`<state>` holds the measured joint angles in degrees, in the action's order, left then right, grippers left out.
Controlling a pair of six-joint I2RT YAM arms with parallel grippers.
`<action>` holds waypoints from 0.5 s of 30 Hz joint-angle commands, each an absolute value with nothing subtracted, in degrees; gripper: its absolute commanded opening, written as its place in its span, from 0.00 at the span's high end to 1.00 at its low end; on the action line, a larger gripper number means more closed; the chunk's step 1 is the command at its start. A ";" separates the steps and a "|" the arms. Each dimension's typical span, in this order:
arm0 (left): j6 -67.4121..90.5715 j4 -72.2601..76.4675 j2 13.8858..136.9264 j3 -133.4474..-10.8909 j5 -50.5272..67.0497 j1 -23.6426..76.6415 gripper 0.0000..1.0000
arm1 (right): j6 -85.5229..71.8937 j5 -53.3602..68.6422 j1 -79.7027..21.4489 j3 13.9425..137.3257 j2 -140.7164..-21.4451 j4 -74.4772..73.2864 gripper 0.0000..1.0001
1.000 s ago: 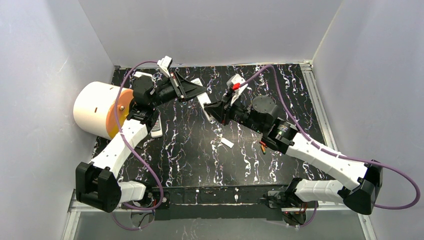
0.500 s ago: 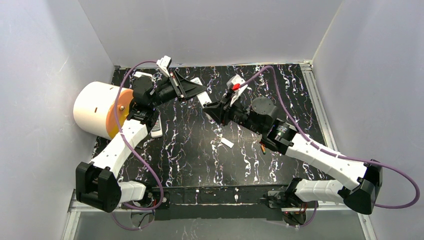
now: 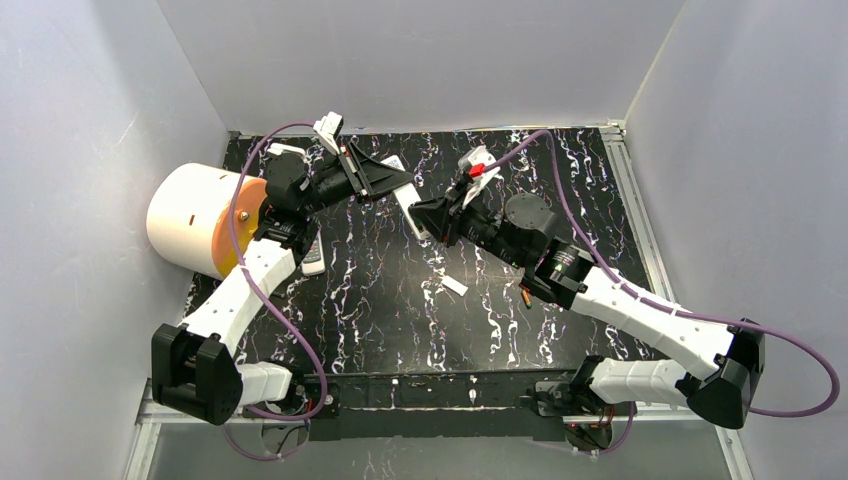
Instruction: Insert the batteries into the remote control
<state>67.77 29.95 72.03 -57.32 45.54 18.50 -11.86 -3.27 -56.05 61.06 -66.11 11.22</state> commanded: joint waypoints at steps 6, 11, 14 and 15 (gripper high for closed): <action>67.68 31.99 70.72 -57.48 46.58 18.59 1.00 | -15.97 -6.28 -56.00 62.28 -64.94 15.42 0.68; 67.05 32.03 71.00 -57.81 46.16 18.58 1.00 | -21.66 -5.66 -56.04 63.76 -64.73 16.12 0.62; 66.54 32.04 71.04 -58.00 45.93 18.59 1.00 | -25.36 -6.92 -55.99 64.16 -64.29 16.16 0.52; 66.34 32.00 70.97 -58.08 45.82 18.62 1.00 | -26.76 -7.73 -56.01 64.12 -64.07 16.16 0.48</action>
<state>67.37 29.95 72.03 -57.32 45.43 18.50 -20.67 -4.80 -56.05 61.14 -66.08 12.64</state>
